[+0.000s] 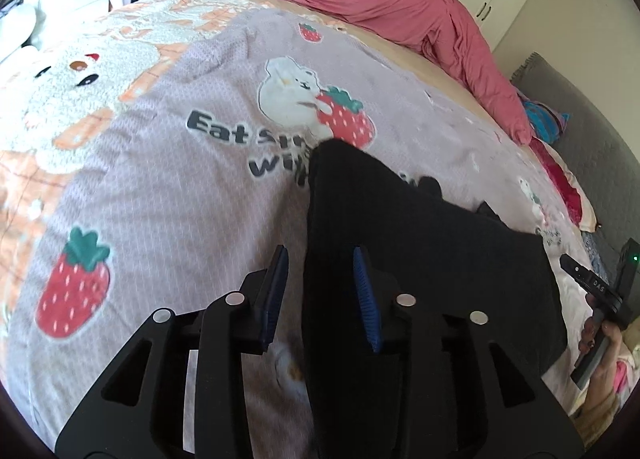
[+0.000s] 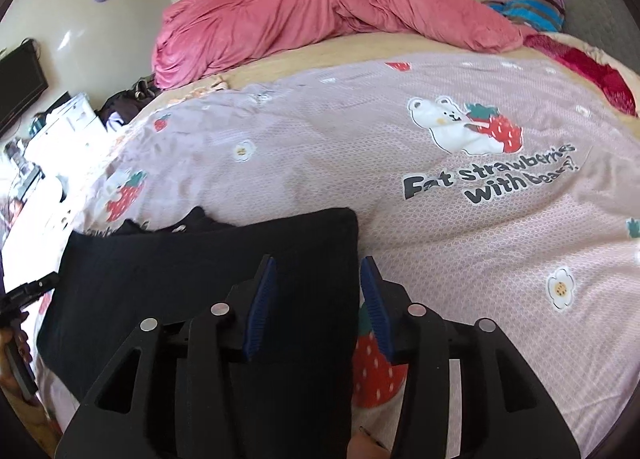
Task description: Fold small clothes
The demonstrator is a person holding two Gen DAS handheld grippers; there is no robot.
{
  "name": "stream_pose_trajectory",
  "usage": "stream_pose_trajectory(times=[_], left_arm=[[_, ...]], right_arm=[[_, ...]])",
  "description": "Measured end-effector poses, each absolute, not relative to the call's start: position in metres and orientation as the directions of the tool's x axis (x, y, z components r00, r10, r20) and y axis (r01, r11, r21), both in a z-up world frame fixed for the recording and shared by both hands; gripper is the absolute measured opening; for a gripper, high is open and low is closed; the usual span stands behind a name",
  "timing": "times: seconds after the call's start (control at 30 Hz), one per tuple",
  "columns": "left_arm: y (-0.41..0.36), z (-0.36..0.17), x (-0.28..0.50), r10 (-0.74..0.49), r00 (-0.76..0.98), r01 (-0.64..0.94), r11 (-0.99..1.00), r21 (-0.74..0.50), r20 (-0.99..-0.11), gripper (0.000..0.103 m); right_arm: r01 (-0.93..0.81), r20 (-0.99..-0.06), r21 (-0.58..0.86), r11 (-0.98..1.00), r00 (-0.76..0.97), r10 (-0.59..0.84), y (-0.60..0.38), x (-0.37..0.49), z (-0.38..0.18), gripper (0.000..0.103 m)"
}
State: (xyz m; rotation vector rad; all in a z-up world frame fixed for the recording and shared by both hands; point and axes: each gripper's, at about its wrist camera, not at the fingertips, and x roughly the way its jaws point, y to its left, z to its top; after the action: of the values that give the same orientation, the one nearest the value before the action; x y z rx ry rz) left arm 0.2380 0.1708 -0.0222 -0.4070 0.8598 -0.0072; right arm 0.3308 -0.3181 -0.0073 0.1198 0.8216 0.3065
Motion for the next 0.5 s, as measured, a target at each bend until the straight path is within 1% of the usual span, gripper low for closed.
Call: stream_pose_trajectory(times=[0.07, 0.13, 0.17, 0.2, 0.3, 0.37, 0.5], left_arm=[[0.17, -0.02, 0.232, -0.169, 0.659, -0.151, 0.925, -0.349, -0.733, 0.03], [0.17, -0.016, 0.225, -0.17, 0.668, -0.144, 0.926, -0.35, -0.725, 0.032], [0.169, -0.015, 0.222, -0.168, 0.67, -0.142, 0.927, -0.347, -0.723, 0.033], [0.168, -0.014, 0.22, -0.164, 0.67, -0.141, 0.929, -0.342, -0.724, 0.035], [0.164, -0.011, 0.213, -0.159, 0.672, -0.131, 0.936, -0.327, -0.723, 0.037], [0.16, -0.01, 0.208, -0.157, 0.672, -0.123, 0.94, -0.318, -0.724, 0.039], [0.148, -0.01, 0.198, -0.159, 0.661, -0.099, 0.95, -0.296, -0.733, 0.045]], right_arm=[[-0.227, -0.699, 0.208, 0.951, 0.646, 0.307, -0.319, 0.318, -0.005, 0.049], [-0.229, -0.696, 0.202, 0.952, 0.651, 0.304, -0.321, 0.307, -0.005, 0.051], [-0.229, -0.698, 0.194, 0.954, 0.651, 0.298, -0.322, 0.303, -0.006, 0.055], [-0.227, -0.701, 0.184, 0.956, 0.651, 0.29, -0.323, 0.299, -0.006, 0.057], [-0.216, -0.701, 0.157, 0.964, 0.663, 0.262, -0.327, 0.285, -0.007, 0.058], [-0.215, -0.703, 0.147, 0.965, 0.664, 0.255, -0.327, 0.277, -0.008, 0.062], [-0.217, -0.715, 0.165, 0.962, 0.646, 0.268, -0.329, 0.263, -0.014, 0.065]])
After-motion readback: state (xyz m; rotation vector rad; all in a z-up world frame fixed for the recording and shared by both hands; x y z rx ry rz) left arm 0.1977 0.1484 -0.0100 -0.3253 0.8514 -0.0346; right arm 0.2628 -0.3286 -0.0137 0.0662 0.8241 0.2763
